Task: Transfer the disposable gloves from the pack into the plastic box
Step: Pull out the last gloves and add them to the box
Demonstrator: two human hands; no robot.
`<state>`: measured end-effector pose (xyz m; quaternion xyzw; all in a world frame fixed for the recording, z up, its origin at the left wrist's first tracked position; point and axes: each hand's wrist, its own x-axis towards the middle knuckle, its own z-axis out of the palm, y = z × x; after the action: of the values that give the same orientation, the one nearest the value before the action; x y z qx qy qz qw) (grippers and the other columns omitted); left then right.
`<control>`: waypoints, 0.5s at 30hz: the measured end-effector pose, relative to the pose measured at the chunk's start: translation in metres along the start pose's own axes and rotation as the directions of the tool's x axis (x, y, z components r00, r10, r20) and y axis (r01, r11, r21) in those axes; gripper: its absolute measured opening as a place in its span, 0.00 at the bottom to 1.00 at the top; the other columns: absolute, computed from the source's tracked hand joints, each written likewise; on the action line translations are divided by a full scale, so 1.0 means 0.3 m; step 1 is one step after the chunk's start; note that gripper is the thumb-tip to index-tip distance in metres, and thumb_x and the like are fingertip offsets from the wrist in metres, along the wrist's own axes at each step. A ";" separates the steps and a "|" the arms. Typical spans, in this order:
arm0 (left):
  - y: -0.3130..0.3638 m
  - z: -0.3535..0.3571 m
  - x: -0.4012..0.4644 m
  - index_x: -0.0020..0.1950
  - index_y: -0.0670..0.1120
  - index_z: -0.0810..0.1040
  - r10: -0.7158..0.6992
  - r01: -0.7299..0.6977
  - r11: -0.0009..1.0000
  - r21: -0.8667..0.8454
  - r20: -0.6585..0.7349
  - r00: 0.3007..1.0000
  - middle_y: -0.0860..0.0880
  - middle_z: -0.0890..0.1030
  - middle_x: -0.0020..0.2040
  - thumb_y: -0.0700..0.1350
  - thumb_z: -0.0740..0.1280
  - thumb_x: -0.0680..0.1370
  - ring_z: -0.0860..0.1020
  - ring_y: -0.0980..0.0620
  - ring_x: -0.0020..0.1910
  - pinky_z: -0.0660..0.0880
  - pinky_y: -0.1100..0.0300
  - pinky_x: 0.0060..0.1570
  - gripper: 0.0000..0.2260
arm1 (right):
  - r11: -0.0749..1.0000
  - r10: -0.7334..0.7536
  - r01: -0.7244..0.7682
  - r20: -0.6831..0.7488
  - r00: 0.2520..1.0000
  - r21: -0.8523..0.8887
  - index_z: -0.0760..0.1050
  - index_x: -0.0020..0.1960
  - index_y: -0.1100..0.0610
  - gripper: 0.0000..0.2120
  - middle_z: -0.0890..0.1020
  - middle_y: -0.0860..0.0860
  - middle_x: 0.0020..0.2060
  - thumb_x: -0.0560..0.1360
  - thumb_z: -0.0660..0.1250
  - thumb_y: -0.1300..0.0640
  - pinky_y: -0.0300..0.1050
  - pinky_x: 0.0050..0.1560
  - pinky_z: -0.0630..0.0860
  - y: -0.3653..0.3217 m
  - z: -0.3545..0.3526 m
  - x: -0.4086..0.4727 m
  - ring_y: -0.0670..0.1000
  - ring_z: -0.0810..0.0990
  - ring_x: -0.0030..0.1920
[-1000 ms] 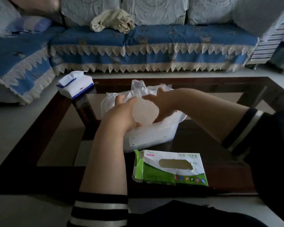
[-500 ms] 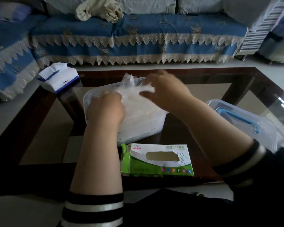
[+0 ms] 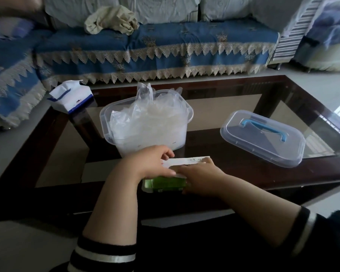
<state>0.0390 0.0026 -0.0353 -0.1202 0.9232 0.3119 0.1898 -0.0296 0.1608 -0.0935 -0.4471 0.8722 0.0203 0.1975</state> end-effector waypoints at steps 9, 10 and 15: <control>0.023 0.061 -0.015 0.54 0.49 0.81 0.223 -0.262 0.964 0.047 -0.681 0.698 0.56 0.81 0.47 0.45 0.68 0.78 0.77 0.57 0.43 0.76 0.61 0.46 0.06 | 0.996 0.002 0.011 -0.137 0.991 0.089 0.67 0.67 0.50 0.25 0.76 0.50 0.62 0.74 0.67 0.42 0.52 0.67 0.60 0.014 -0.024 -0.046 0.54 0.73 0.62; 0.017 0.060 -0.018 0.54 0.47 0.81 0.257 -0.259 0.958 0.122 -0.763 0.592 0.54 0.81 0.48 0.44 0.68 0.78 0.77 0.54 0.45 0.76 0.60 0.46 0.06 | 0.988 -0.013 0.041 -0.183 0.983 0.150 0.70 0.65 0.50 0.23 0.76 0.49 0.61 0.74 0.67 0.42 0.51 0.67 0.61 0.014 -0.033 -0.061 0.52 0.73 0.61; -0.029 0.064 0.042 0.68 0.45 0.74 0.258 -0.052 0.959 0.277 -0.787 0.560 0.47 0.76 0.66 0.48 0.70 0.77 0.70 0.44 0.67 0.67 0.48 0.67 0.21 | 0.894 0.329 0.000 -0.656 0.679 0.449 0.78 0.56 0.51 0.11 0.78 0.48 0.56 0.77 0.65 0.48 0.47 0.61 0.71 0.143 -0.080 -0.119 0.49 0.74 0.58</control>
<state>0.0360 0.0064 -0.0592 -0.1462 0.9417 0.1314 -0.2730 -0.0524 0.2090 -0.0645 -0.2843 0.9001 -0.3224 -0.0715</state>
